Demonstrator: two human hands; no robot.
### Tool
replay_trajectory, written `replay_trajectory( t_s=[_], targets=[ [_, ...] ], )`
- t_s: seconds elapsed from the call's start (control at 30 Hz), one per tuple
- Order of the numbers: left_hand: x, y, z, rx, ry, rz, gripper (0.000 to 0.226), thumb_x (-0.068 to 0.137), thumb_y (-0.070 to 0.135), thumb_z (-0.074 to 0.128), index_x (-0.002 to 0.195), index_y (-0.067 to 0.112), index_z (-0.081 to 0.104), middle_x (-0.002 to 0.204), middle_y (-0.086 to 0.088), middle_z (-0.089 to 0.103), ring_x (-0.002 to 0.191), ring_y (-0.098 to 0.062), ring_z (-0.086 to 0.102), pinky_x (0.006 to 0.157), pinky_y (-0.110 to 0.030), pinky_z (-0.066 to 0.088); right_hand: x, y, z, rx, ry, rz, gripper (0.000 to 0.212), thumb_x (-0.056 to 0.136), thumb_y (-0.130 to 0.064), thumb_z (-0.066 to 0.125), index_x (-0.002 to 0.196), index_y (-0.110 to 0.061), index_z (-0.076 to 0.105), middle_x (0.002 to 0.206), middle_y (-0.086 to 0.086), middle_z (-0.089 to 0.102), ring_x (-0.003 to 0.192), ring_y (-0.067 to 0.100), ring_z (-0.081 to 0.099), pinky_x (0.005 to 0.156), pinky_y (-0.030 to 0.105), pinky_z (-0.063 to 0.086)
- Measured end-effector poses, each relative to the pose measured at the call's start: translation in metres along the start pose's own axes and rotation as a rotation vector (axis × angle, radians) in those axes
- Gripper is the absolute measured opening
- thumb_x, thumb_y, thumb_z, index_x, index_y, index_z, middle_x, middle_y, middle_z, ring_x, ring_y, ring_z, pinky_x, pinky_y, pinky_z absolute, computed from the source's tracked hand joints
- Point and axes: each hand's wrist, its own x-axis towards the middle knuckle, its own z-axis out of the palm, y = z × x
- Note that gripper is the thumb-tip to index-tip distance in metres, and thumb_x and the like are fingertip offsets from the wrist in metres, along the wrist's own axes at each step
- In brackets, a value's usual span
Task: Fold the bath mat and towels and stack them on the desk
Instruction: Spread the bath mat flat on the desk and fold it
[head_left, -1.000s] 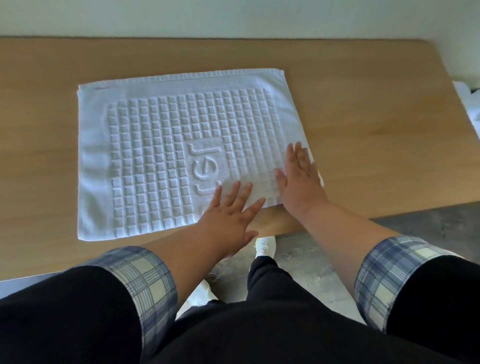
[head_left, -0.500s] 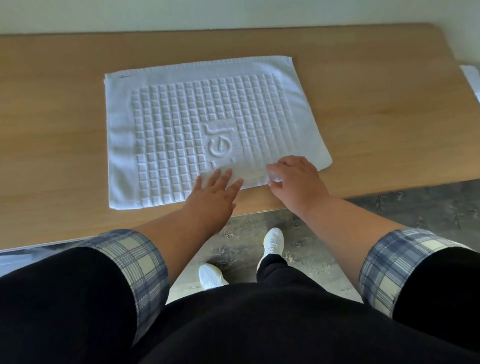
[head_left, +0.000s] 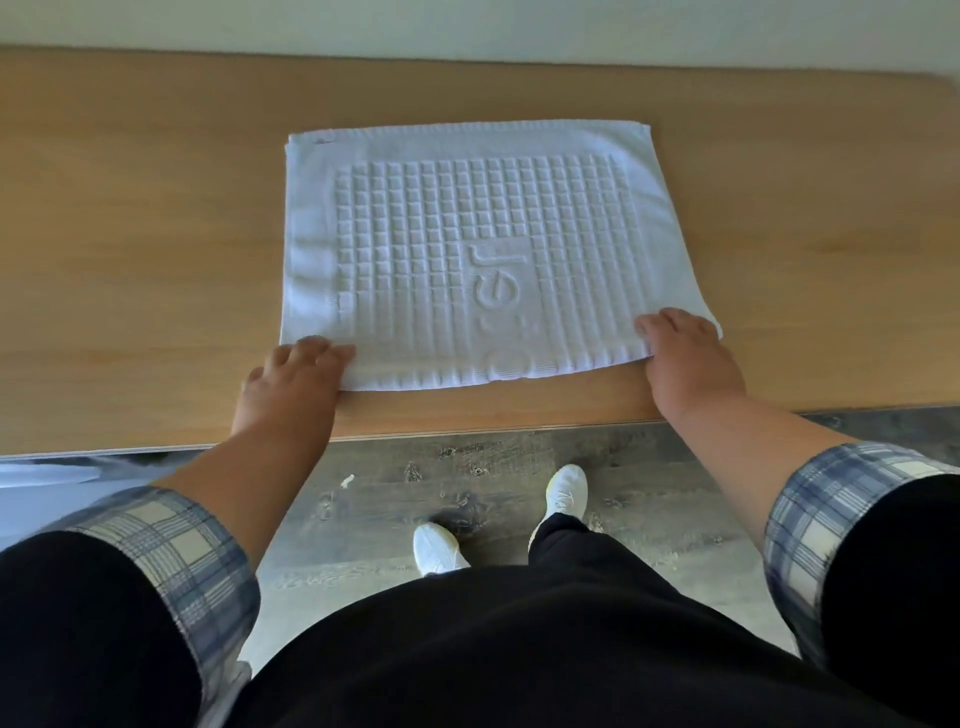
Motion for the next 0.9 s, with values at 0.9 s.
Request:
replay_trajectory(
  t_s=[0.9],
  targets=[
    [0.154,-0.004,-0.075,-0.967,0.411,-0.500,0.022,0.097,0.049,0.045,0.111,0.032,0.047,0.084,0.016,0.054,0.072,-0.003,0.050,0.066,-0.032,0.038,0.168,-0.003,-0.087,0.948,0.313,0.359,0.030,0.087,-0.046,0.065,0.106,-0.024,0.053,0.093,-0.013,0.059,0.079,0.002,0.057,0.061,0.022,0.041]
  ],
)
